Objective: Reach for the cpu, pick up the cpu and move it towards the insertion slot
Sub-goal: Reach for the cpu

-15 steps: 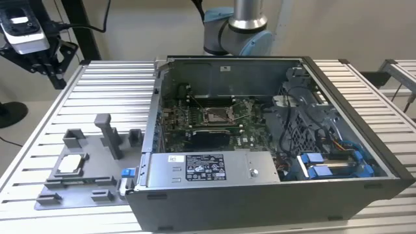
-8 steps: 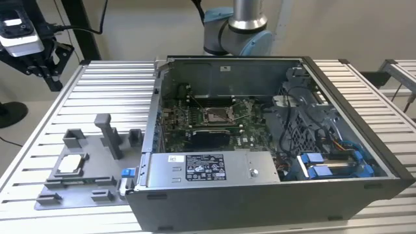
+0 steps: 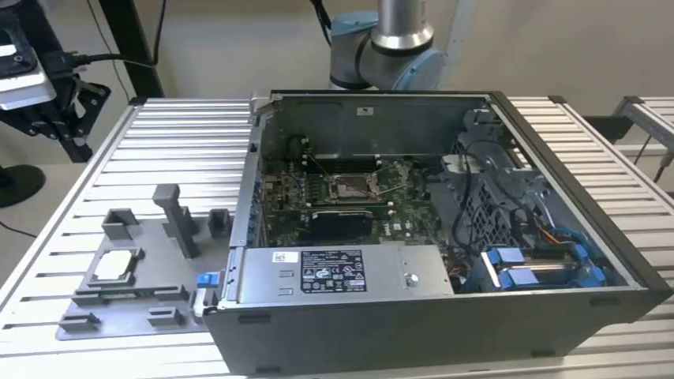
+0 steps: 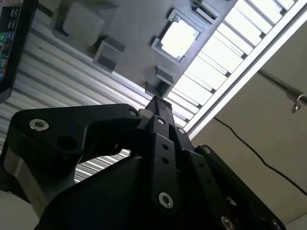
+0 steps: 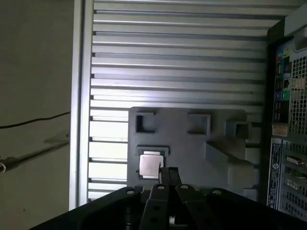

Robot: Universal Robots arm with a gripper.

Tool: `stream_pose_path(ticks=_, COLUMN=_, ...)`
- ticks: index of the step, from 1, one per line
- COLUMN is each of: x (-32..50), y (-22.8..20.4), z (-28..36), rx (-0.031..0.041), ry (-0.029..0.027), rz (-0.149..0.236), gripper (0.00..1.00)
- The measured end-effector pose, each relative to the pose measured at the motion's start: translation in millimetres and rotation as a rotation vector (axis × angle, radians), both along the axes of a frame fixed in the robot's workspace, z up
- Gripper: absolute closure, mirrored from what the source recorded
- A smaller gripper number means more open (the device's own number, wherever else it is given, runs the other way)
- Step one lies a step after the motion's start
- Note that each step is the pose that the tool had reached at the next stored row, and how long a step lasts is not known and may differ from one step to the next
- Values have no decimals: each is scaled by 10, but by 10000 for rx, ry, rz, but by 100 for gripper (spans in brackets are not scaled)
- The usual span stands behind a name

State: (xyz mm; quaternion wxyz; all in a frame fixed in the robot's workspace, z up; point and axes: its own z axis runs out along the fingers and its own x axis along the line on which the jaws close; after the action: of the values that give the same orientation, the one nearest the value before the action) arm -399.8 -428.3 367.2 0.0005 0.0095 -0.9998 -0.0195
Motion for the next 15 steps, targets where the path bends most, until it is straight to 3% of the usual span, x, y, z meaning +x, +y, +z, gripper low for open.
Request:
stream_pose_path(ticks=2, x=-3, y=-56, z=-6, rx=0, ry=-1, rz=0, gripper=100)
stream_pose_path(ticks=4, x=-11, y=-73, z=-14, rx=1, ry=-1, rz=1, gripper=100)
stream_pose_path(ticks=15, x=-82, y=-76, z=-37, rx=1, ry=-1, rz=2, gripper=100)
